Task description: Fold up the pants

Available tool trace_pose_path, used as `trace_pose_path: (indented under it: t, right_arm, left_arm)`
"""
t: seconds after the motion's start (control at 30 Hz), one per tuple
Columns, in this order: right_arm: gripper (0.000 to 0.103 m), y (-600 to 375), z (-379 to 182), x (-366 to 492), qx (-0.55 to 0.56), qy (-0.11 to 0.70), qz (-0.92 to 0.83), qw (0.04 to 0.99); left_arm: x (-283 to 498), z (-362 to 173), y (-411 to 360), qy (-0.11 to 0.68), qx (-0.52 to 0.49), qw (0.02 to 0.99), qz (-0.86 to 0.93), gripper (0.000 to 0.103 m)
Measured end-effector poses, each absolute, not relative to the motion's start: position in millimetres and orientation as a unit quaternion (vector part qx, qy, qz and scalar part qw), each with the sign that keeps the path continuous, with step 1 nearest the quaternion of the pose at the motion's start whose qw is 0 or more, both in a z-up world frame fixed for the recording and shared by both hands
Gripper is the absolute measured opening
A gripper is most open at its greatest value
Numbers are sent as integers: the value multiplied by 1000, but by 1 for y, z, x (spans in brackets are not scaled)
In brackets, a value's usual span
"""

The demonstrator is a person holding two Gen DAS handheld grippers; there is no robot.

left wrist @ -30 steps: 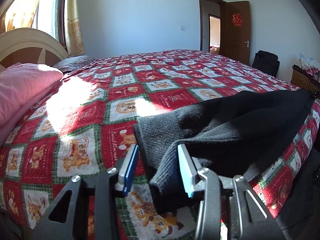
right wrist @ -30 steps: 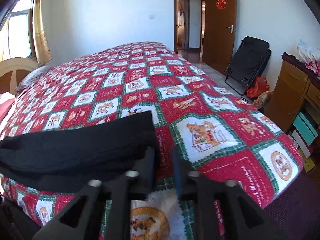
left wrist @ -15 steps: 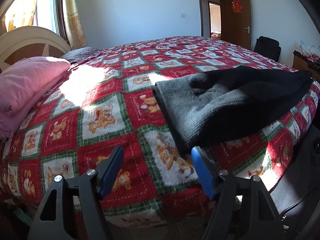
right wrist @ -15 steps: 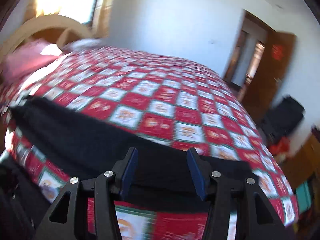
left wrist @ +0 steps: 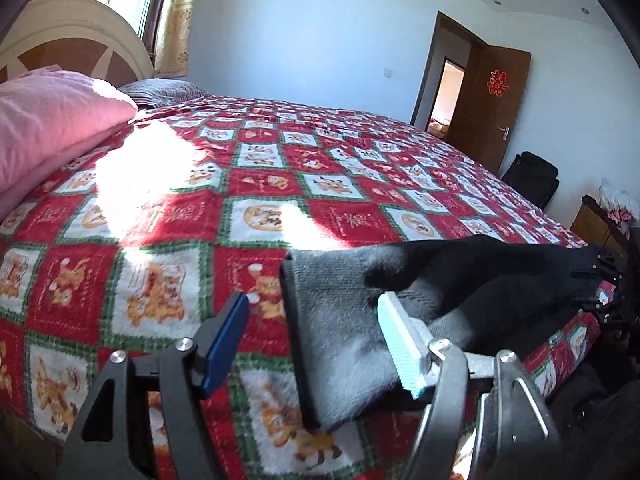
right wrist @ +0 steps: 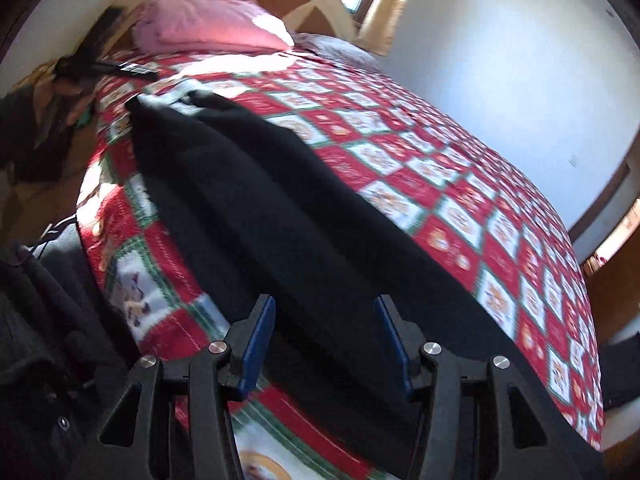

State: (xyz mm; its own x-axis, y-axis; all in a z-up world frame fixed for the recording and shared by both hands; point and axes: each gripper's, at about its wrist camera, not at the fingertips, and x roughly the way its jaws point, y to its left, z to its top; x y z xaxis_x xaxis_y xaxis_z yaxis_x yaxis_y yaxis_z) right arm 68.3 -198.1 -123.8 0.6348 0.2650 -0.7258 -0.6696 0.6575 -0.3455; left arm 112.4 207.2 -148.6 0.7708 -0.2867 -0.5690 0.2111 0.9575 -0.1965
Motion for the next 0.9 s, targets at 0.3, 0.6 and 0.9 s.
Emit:
trace_pose_path:
  t: [0.3,0.6,0.9]
  right_arm:
    - [18,-173,-159,80,-372,326,260,829]
    - [3,-185,-147,65,-368,330,269,827]
    - [3,-179,-166,60,-398,348,271,804]
  left_arm:
    - [149,-171,184,364,-12,925,-106,76]
    - [157,-175,190,372,-8,923,-96,97]
    - [158,-172,192,370,-4,926,-80,103]
